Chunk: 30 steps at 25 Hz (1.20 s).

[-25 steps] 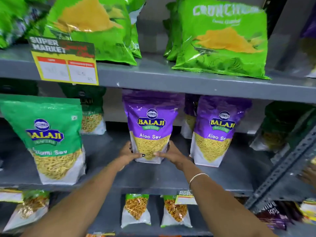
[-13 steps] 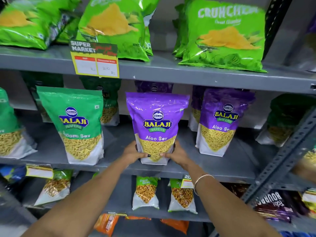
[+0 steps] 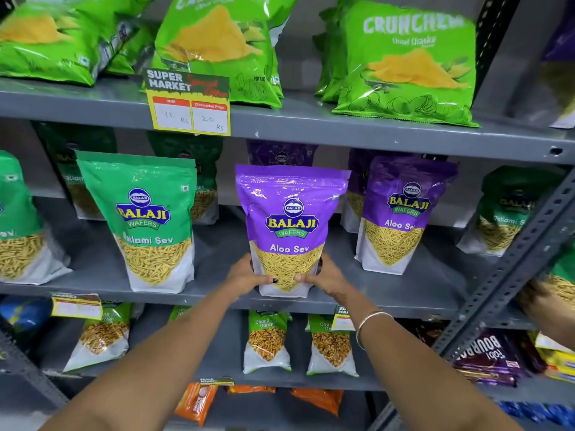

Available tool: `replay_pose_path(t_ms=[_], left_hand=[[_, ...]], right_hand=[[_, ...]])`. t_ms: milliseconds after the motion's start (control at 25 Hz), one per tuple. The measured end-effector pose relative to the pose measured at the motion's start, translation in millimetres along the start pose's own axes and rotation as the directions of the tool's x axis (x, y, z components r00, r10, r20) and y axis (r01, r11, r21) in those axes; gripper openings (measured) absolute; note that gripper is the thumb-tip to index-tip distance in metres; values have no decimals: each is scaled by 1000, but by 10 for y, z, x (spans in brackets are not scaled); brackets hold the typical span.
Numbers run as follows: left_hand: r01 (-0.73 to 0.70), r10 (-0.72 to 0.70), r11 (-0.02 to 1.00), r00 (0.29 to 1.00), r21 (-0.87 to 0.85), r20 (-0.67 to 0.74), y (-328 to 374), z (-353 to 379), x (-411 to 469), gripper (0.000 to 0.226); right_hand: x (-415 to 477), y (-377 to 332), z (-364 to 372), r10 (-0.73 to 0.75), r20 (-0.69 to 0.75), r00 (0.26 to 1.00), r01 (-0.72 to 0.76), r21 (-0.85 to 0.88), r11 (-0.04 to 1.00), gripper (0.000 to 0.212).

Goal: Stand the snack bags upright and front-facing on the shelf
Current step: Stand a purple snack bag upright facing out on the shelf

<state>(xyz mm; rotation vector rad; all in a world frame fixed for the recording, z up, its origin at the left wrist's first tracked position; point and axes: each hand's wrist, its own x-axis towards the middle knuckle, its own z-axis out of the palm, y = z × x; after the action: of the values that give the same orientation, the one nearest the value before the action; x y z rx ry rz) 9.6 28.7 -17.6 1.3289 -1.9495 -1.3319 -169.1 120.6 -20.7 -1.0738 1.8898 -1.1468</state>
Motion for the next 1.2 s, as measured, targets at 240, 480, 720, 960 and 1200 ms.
replay_pose_path(t_ms=[240, 480, 720, 960, 1200], left_hand=[[-7, 8, 1000, 1000, -20, 19, -15, -11, -24, 66], [34, -38, 997, 998, 71, 44, -44, -30, -30, 79], [187, -524, 723, 775, 665, 352, 239, 48, -186, 26], [-21, -179, 943, 810, 333, 559, 894, 1078, -86, 15], [-14, 34, 989, 990, -147, 136, 1337, 2033, 603, 101]], right_hand=[[-43, -20, 1, 24, 6, 1000, -24, -17, 1000, 83], [-73, -34, -7, 56, 41, 998, -57, 20, 998, 84], [-155, 78, -505, 121, -125, 985, -131, -71, 989, 97], [-38, 402, -1653, 94, -396, 913, -143, -96, 985, 77], [511, 868, -2365, 46, -224, 974, -45, 10, 999, 90]])
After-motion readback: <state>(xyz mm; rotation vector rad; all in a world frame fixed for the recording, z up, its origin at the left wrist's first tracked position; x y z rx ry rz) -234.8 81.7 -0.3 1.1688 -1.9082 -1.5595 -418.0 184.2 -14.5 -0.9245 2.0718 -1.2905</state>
